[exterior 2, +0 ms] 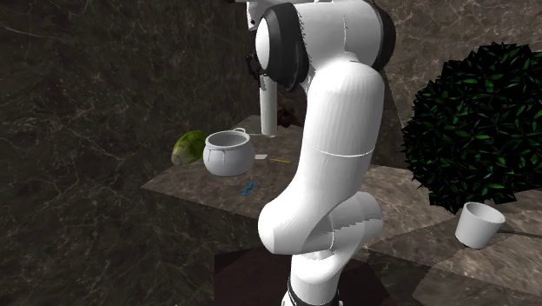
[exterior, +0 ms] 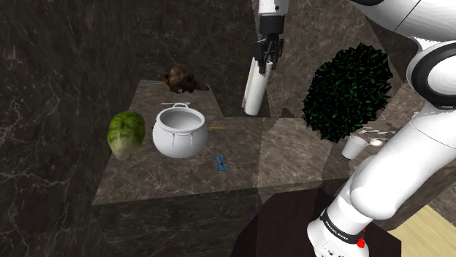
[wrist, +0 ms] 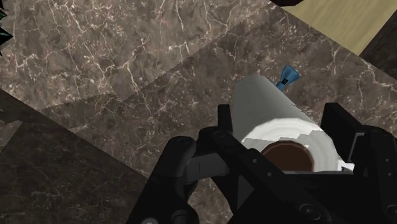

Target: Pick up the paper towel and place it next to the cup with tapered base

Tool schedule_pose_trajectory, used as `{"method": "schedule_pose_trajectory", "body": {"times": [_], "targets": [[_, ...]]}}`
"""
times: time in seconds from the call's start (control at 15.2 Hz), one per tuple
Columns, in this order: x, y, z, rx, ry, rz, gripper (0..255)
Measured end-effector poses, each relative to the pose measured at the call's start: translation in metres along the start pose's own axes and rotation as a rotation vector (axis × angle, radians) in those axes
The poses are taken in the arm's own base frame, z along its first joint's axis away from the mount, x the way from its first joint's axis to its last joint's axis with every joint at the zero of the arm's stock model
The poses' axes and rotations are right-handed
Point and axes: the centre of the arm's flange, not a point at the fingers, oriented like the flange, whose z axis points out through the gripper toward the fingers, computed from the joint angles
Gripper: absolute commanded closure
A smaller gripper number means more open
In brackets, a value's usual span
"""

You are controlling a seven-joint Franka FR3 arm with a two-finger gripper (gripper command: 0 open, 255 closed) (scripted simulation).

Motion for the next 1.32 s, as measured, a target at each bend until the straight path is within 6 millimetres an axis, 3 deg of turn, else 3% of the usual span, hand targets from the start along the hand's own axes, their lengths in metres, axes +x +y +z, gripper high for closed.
{"method": "schedule_pose_trajectory", "body": {"times": [0.33,1.32], "targets": [[-0.042,0.050,0.005,0.000,0.001,0.000,255],[-0.165,0.198,0.046,0.001,0.000,0.000,255]]}}
